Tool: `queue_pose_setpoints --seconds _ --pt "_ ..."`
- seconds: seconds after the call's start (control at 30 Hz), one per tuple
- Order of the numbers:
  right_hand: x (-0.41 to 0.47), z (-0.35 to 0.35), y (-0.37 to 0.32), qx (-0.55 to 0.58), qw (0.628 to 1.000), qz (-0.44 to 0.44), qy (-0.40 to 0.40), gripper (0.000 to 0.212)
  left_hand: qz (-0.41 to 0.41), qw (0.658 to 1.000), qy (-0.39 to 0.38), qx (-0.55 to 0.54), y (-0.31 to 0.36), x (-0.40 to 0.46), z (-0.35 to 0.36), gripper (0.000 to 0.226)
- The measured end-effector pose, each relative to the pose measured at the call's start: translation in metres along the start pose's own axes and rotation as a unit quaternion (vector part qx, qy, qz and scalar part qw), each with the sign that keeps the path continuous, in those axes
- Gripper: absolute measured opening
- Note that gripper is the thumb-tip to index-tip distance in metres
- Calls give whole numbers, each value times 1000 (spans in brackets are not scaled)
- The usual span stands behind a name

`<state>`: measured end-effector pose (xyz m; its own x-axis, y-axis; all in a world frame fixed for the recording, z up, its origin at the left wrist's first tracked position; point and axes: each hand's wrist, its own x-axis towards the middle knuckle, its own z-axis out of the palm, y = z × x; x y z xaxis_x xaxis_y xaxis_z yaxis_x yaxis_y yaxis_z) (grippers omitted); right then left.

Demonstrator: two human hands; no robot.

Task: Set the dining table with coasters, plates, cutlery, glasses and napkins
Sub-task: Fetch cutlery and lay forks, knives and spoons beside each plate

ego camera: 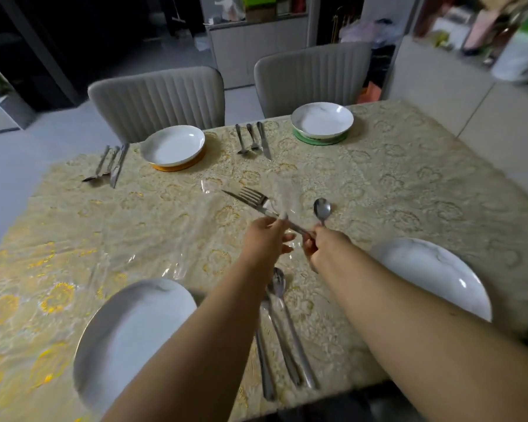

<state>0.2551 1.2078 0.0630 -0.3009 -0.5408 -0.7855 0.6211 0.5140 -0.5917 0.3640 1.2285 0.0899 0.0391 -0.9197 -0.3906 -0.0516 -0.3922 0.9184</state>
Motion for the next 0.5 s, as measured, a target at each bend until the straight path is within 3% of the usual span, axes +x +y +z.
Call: queue_pose_setpoints --seconds 0.07,0.13,0.2,0.27,0.37,0.5 --pt "-10 -5 9 -25 1000 -9 -9 25 5 999 30 -20 2 -6 13 24" --pt "-22 -11 11 -140 990 -33 12 34 -2 999 42 -32 6 -13 15 23" --pt "-36 -21 6 -308 944 -100 65 57 4 999 25 -19 11 -21 15 24" --pt "-53 -32 -6 -418 888 -187 48 57 16 1000 0 -22 17 -28 19 25" --pt "-77 -54 -18 -435 851 -292 -35 39 9 999 -31 -37 28 -37 33 22" --pt "-88 -81 -35 -433 835 -334 -59 20 6 996 -92 -20 38 -46 56 26"
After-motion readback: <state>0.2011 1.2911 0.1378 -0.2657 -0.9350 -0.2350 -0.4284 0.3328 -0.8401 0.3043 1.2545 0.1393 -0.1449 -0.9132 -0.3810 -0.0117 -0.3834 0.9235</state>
